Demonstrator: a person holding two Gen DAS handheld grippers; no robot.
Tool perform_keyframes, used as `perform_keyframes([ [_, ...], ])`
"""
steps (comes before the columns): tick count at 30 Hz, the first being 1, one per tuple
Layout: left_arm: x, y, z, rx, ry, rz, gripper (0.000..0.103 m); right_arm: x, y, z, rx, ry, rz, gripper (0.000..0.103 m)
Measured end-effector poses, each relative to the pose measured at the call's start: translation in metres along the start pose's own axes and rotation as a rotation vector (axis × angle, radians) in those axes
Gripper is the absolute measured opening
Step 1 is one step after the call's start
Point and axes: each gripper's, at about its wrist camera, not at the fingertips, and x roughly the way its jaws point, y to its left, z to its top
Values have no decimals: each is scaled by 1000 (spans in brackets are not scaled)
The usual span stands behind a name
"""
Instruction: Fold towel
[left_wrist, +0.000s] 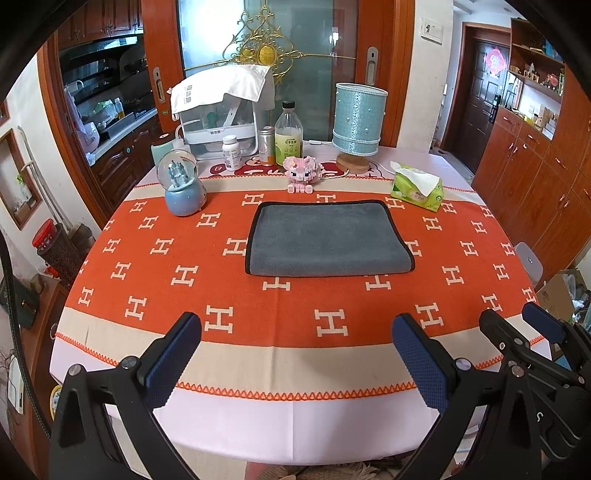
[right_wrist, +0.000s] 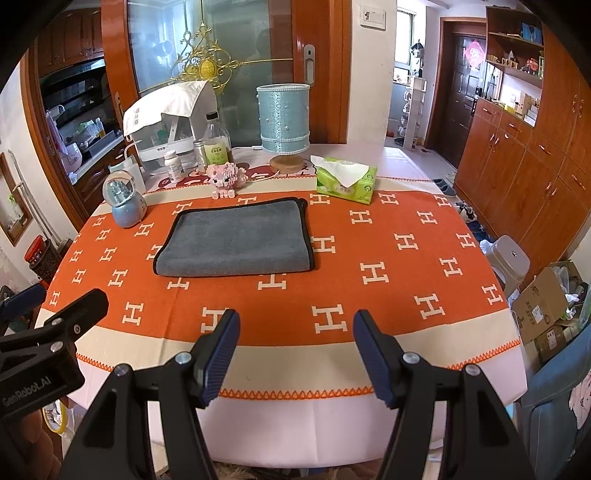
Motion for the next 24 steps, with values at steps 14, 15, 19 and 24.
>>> perform_keyframes([
  [14,1,0,0,-3,5,-1,102,-1,3,0,-2,-3,2,64],
  [15,1,1,0,-3,5,-1,102,0,3,1,-2,-3,2,64],
  [19,1,1,0,-2,5,-2,102,0,3,1,-2,-2,3,64],
  [24,1,1,0,-3,6,-2,102,-1,3,0,-2,-4,2,64],
])
